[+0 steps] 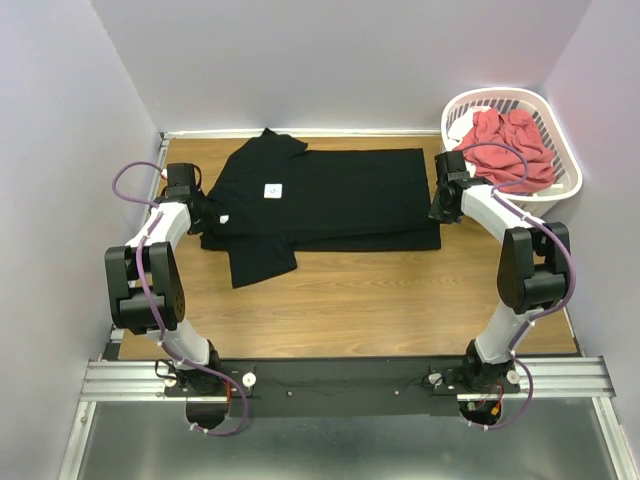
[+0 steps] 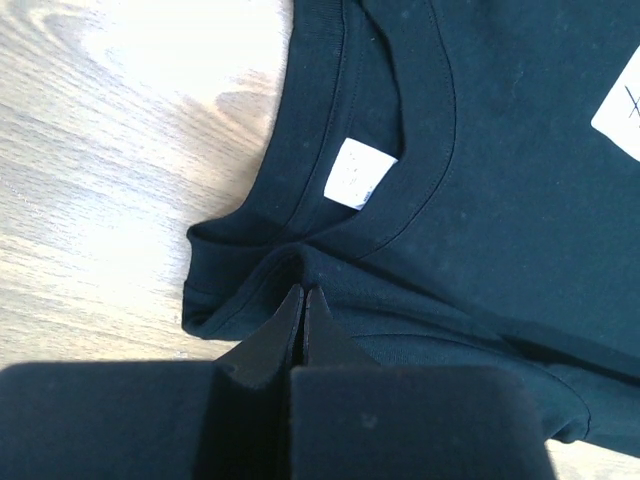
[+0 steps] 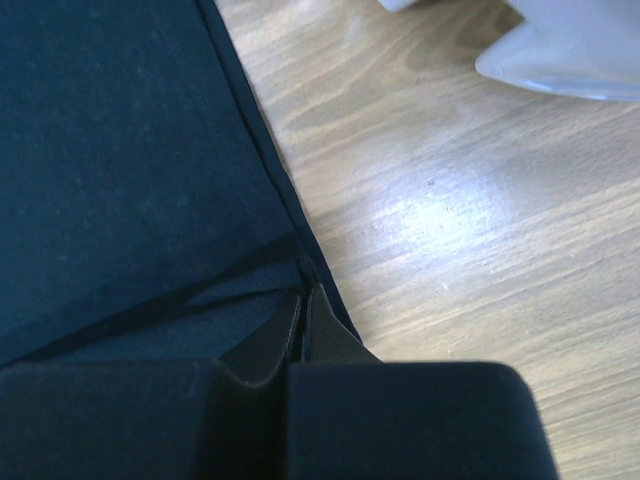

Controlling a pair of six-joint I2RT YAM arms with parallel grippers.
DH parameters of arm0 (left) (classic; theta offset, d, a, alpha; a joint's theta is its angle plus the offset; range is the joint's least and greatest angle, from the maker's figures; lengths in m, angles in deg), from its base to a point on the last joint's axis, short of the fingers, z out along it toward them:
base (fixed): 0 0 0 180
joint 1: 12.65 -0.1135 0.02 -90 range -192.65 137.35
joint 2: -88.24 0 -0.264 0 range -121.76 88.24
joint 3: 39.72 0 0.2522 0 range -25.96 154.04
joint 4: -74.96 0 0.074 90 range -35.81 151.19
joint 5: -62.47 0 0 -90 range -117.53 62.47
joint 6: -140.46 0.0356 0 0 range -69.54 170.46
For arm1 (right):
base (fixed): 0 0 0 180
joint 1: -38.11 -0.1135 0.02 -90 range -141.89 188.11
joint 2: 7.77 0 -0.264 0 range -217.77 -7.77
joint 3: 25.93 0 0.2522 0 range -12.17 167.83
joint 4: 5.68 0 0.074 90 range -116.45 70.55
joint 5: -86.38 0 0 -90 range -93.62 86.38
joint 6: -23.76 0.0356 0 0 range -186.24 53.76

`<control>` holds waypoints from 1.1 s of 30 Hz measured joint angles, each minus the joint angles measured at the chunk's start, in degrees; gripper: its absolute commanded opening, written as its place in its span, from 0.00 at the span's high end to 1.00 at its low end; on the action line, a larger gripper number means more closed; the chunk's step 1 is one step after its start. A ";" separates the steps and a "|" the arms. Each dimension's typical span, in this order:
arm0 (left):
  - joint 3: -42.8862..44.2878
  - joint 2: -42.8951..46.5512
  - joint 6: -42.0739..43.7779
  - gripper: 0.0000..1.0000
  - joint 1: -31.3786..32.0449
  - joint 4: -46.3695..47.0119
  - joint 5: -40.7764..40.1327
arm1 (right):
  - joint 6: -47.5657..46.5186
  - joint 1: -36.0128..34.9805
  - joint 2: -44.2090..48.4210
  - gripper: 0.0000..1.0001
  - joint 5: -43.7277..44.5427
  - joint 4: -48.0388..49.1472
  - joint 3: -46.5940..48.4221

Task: Fold and stack the t-shirts
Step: Fold the tshirt

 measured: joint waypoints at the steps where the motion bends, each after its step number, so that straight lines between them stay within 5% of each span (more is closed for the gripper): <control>1: 0.04 0.00 -0.02 1.00 0.00 0.02 0.00 | 0.00 0.00 0.00 0.99 0.07 0.33 0.00; 27: 0.72 -4.98 -1.05 1.00 0.00 4.17 0.02 | -0.07 -0.22 -4.44 0.98 2.08 7.80 0.00; 33: 0.72 -5.14 -1.29 0.90 0.00 4.76 -0.02 | -0.63 -0.22 -5.70 0.85 2.62 10.03 0.20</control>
